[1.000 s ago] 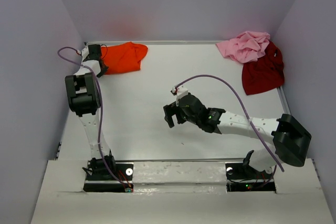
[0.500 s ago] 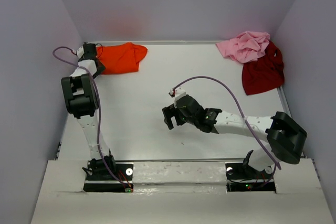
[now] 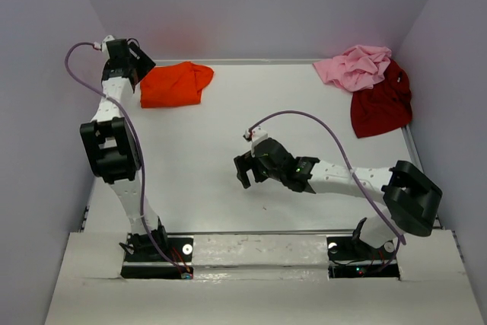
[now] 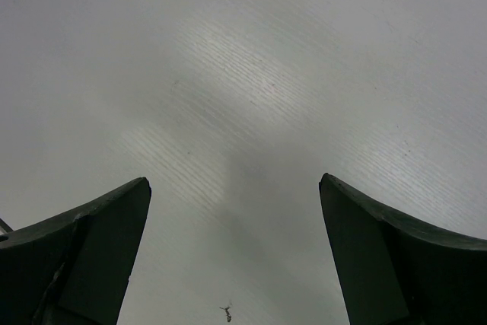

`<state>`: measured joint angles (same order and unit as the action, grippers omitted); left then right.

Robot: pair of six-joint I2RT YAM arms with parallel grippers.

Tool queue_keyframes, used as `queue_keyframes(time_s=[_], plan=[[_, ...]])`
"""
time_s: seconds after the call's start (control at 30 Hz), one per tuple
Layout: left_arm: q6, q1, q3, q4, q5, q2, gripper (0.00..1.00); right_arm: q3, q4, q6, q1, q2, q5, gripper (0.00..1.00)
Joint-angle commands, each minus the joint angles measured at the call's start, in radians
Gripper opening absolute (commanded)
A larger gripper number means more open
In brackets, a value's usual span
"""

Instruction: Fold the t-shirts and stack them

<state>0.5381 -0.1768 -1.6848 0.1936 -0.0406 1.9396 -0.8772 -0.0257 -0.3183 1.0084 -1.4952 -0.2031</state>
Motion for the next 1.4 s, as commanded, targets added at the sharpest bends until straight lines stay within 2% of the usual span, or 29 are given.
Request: queue_keyframes(time_s=[0.0,0.27,0.37,0.57,0.63,0.83,0.97,1.23,1.37], plan=[[0.003,0.037,-0.076,-0.057,0.218,0.099,0.86,-0.054,0.050,0.005,0.001,-0.031,0.007,0.97],[-0.007,0.063,-0.179,-0.186,0.475,0.291,0.86,-0.065,0.049,0.008,0.001,-0.049,0.025,0.97],[0.006,0.065,-0.187,-0.268,0.519,0.349,0.86,-0.069,0.049,0.013,0.001,-0.062,0.027,0.97],[0.011,0.063,-0.227,-0.289,0.527,0.420,0.86,-0.085,0.043,0.024,0.001,-0.080,0.019,0.97],[0.005,0.062,-0.242,-0.284,0.515,0.446,0.86,-0.091,0.041,0.022,0.001,-0.080,0.019,0.97],[-0.098,0.054,-0.396,-0.065,0.306,0.525,0.86,-0.097,0.036,0.024,0.001,-0.080,0.021,0.97],[-0.144,0.028,-0.440,0.007,0.246,0.548,0.86,-0.095,0.036,0.019,0.001,-0.082,0.025,0.97],[-0.194,-0.001,-0.437,0.030,0.113,0.533,0.86,-0.088,0.036,0.016,0.001,-0.071,0.028,0.97],[-0.214,-0.006,-0.455,0.029,0.094,0.536,0.86,-0.080,0.038,0.015,0.001,-0.071,0.028,0.97]])
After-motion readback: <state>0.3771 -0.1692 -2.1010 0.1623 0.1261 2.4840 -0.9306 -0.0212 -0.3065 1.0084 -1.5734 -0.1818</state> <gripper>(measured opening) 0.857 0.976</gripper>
